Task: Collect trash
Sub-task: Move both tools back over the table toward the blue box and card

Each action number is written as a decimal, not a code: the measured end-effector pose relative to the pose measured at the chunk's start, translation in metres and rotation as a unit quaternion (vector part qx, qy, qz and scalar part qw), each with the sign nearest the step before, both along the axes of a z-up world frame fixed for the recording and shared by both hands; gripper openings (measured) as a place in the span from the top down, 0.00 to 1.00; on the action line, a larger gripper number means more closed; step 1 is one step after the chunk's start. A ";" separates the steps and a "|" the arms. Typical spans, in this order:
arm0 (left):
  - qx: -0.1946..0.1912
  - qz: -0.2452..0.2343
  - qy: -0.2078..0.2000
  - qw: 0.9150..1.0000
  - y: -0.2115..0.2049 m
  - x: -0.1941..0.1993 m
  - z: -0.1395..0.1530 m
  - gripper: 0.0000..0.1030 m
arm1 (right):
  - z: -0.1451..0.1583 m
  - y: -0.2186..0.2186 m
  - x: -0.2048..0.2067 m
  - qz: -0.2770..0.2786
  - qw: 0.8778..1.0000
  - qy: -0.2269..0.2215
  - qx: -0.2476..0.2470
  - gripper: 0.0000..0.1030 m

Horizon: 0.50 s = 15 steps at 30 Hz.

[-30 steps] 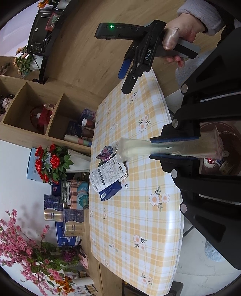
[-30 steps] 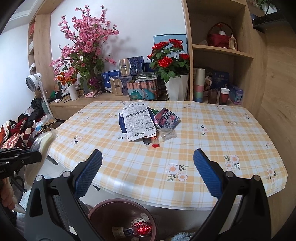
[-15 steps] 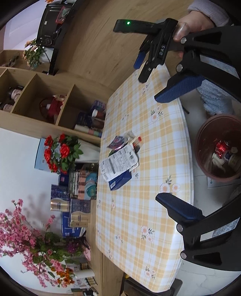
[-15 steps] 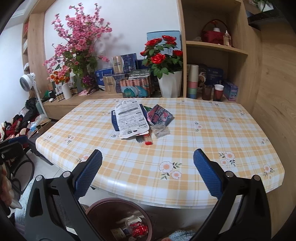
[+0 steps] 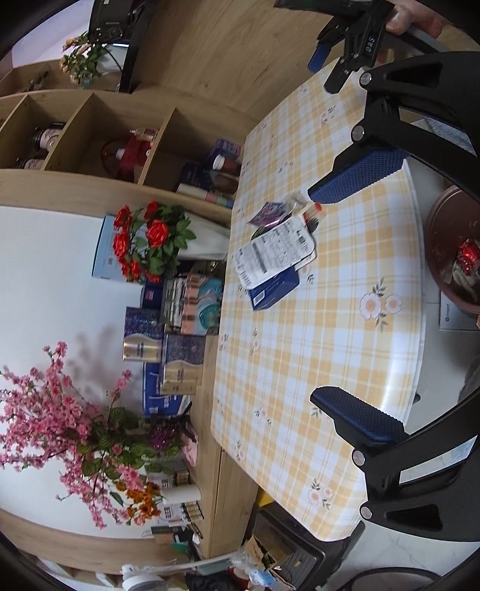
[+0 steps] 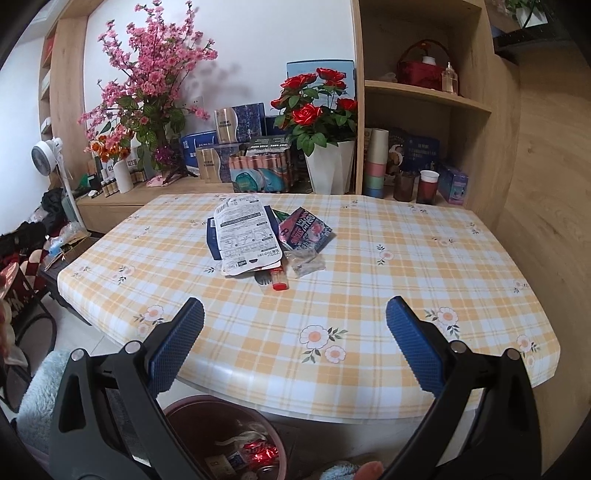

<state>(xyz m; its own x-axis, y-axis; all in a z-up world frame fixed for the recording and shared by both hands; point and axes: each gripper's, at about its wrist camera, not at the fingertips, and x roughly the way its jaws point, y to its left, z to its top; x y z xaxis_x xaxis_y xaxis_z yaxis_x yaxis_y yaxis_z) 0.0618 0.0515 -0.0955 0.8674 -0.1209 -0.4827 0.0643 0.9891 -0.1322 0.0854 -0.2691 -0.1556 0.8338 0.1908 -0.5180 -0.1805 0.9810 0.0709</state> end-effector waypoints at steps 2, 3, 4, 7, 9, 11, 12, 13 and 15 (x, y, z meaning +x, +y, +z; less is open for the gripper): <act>-0.006 0.006 -0.002 1.000 0.005 0.005 -0.001 0.06 | -0.002 -0.002 0.005 0.000 1.000 0.003 0.006 0.05; -0.007 0.008 -0.002 1.000 0.007 0.007 -0.002 0.06 | -0.003 -0.002 0.007 0.000 1.000 0.004 0.008 0.05; -0.007 0.010 0.000 1.000 0.008 0.010 -0.003 0.06 | -0.004 -0.002 0.010 0.001 1.000 0.007 0.009 0.05; -0.007 0.012 0.004 1.000 0.010 0.018 -0.008 0.06 | -0.006 -0.003 0.019 0.005 1.000 0.012 0.013 0.05; -0.007 0.008 0.000 1.000 0.011 0.023 -0.010 0.06 | -0.009 -0.002 0.025 0.008 1.000 0.014 0.012 0.05; 0.000 0.004 -0.006 1.000 0.011 0.028 -0.012 0.06 | -0.011 -0.001 0.033 0.012 1.000 0.017 0.014 0.05; 0.003 0.001 -0.008 1.000 0.011 0.032 -0.014 0.06 | -0.013 0.000 0.039 0.013 1.000 0.020 0.014 0.05; 0.006 -0.001 -0.008 1.000 0.010 0.035 -0.016 0.06 | -0.015 0.001 0.044 0.015 1.000 0.023 0.013 0.05; 0.010 -0.004 -0.005 1.000 0.009 0.043 -0.021 0.06 | -0.021 0.004 0.054 0.021 0.999 0.029 0.010 0.05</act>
